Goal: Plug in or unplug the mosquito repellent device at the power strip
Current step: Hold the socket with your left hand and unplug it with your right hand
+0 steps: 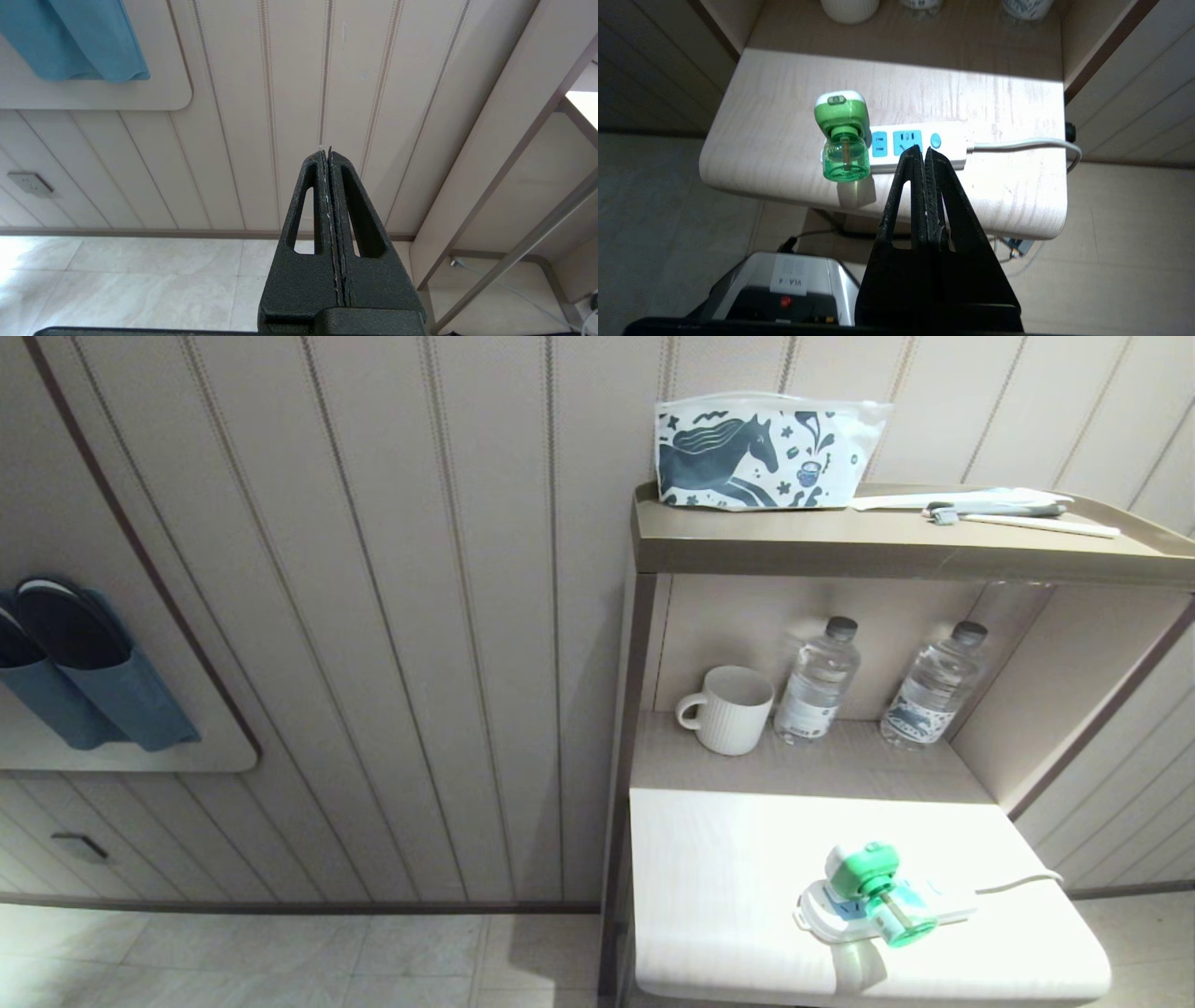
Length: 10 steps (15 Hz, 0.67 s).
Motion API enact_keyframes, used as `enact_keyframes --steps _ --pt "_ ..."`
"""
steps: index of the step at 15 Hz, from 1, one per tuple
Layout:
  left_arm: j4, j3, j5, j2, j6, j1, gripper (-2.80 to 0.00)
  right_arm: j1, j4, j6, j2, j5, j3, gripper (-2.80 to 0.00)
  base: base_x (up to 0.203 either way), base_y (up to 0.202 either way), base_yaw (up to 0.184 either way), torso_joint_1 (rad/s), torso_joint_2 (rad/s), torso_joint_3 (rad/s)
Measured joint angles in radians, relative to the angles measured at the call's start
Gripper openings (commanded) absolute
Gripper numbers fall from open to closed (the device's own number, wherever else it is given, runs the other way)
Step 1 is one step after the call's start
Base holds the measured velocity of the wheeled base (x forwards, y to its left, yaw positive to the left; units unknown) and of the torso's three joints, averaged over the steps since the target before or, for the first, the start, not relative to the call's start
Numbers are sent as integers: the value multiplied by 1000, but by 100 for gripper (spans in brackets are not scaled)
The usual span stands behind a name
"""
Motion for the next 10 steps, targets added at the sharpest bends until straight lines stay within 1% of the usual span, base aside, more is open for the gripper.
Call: enact_keyframes --steps 2,5,9,10 --pt "0 1 0 0 0 0 -280 15 60 -5 119 -3 -60 -280 0 0 0 0 0 0" --pt "0 1 0 0 0 0 -280 41 184 -31 260 -7 -164 -280 0 0 0 0 0 0" --pt "0 1 0 0 0 0 -280 41 293 -30 329 -13 -175 -280 0 0 0 0 0 0" --pt "0 1 0 0 0 0 -280 39 312 -28 338 -27 -161 -280 0 0 0 0 0 0"
